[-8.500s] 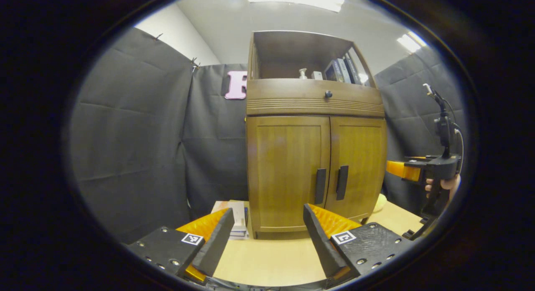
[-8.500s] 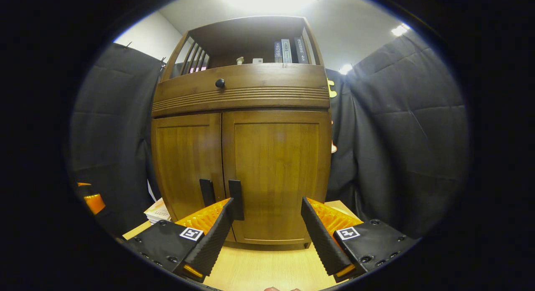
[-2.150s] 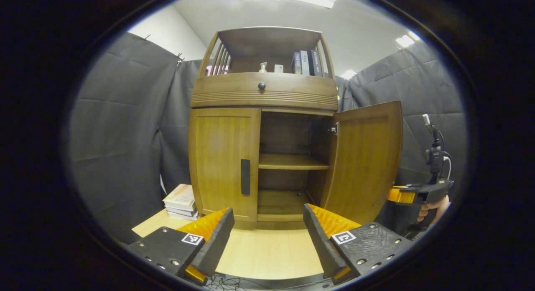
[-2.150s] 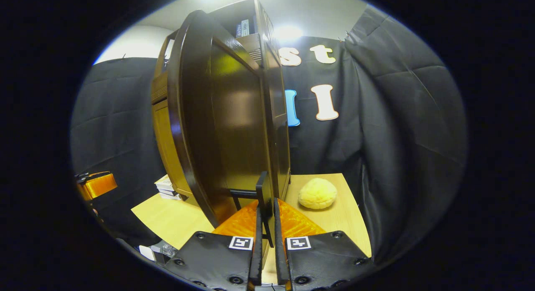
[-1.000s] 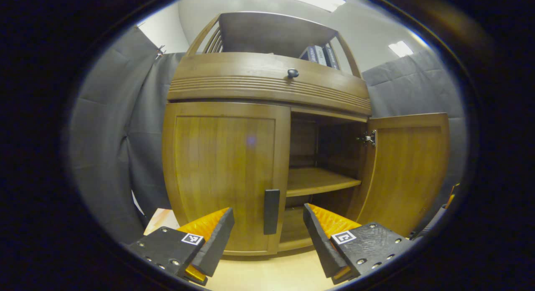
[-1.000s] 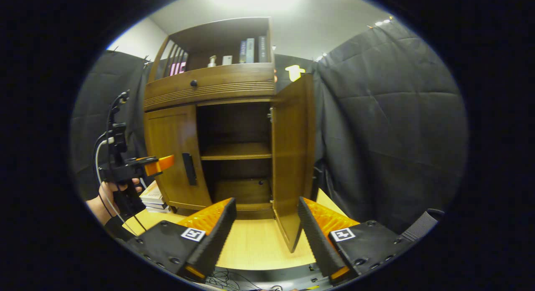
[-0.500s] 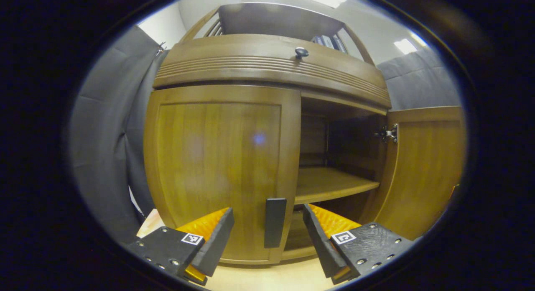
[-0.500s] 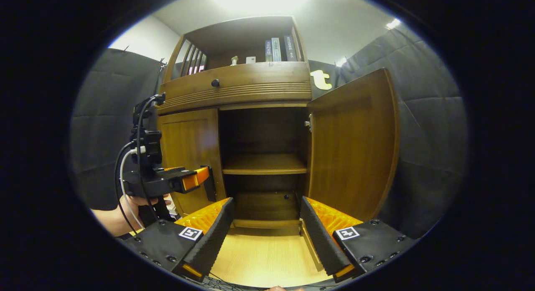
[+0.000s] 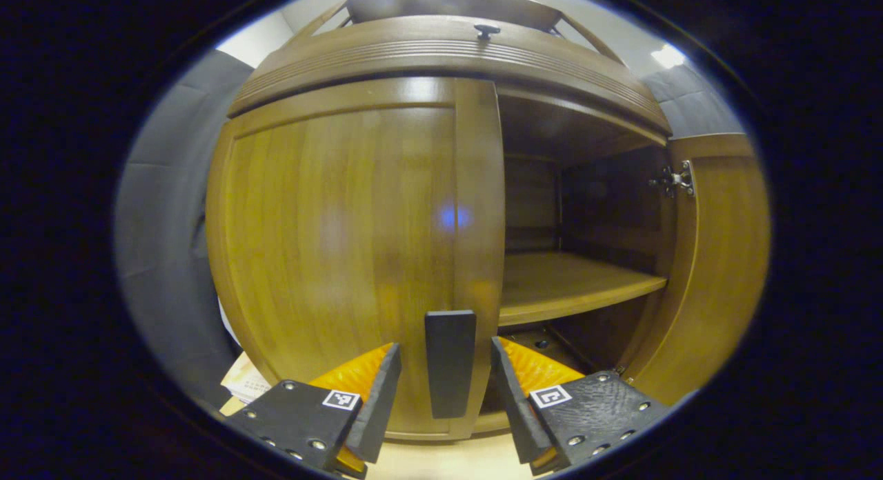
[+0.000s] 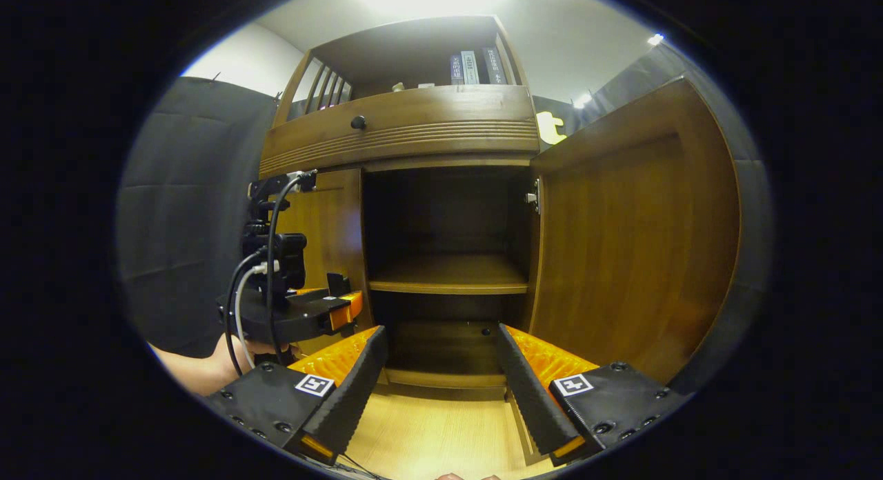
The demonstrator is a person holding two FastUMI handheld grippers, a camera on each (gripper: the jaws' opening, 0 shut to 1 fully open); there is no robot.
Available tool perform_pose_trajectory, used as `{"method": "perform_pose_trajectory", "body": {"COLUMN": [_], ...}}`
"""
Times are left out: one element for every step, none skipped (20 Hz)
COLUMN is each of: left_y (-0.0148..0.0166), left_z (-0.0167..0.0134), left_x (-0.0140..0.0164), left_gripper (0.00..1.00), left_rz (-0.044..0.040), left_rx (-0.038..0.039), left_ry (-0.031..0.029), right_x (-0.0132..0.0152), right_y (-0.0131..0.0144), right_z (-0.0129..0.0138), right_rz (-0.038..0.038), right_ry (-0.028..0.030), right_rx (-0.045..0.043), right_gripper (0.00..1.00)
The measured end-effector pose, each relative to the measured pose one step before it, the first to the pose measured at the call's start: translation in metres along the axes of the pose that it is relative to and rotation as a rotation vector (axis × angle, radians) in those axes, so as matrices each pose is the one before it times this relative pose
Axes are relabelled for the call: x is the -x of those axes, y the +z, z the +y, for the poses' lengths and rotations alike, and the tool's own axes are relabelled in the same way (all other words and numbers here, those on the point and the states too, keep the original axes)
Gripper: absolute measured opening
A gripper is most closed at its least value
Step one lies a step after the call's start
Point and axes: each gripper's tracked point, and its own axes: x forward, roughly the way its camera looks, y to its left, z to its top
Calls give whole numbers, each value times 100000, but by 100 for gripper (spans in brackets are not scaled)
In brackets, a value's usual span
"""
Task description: Open the right door of the double-door shoe cabinet with the right hand, and open the left door with the left hand.
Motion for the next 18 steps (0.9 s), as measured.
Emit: {"method": "perform_pose_trajectory", "body": {"left_y": [-154, -100, -268, -184, -206, 512, -391, 161, -58, 119, -97, 202, -245, -54, -19, -31, -14, 96], "left_z": [38, 522, 78, -199, -313, 32, 96, 40, -144, 18, 83, -56, -20, 112, 22, -2, 4, -6], "left_x": [-469, 43, -270, -71, -289, 1080, -700, -36, -54, 348, -236, -40, -15, 31, 49, 124, 116, 148], "left_gripper": [69, 61, 52, 43, 34, 33, 31, 30, 28, 27, 23, 20, 17, 14, 17, 19, 17, 19], "left_rz": [164, -1, 337, 535, -137, -961, -63, -1168, -463, -125, -12, 224, 214, 122, 290, 96, 143, 43], "left_rx": [472, 179, 1096, 1888, 2673, 59, -1204, -1404, -599, -26, 1046, 302, -604, -24, 80, 164, 121, 64], "left_ry": [30, 2666, 484, -376, -821, 1279, 442, 741, 282, -81, 60, -95, -146, -293, -349, -236, -263, -340], "right_x": [-319, -358, -289, -332, -300, -199, -213, -131, -109, -163, -62, -40, -19, 2, 29, 62, 78, 76], "right_y": [47, -150, 15, -18, 0, -92, 6, -58, -22, -64, 20, -115, -8, -79, 37, -116, -76, -49], "right_z": [-27, -61, -36, -9, -38, -45, -91, 6, -77, -42, -76, -23, -32, 6, 7, 95, 68, 155], "right_rz": [288, 84, 24, 14, 66, 204, 40, 1, 119, 100, 37, -21, 132, 62, -110, 88, 144, 113], "right_ry": [241, 350, 459, 396, 319, 169, 116, 139, 86, -10, -69, -158, -111, -156, -106, -87, 32, -46], "right_rx": [-263, -51, -111, -74, 104, 227, 96, -130, -181, -173, -173, -207, -215, -317, -360, -332, -233, -103], "right_gripper": [100, 100, 100, 100, 100, 100, 100, 100, 100, 100, 100, 100, 100, 100, 100, 100, 100, 100]}}
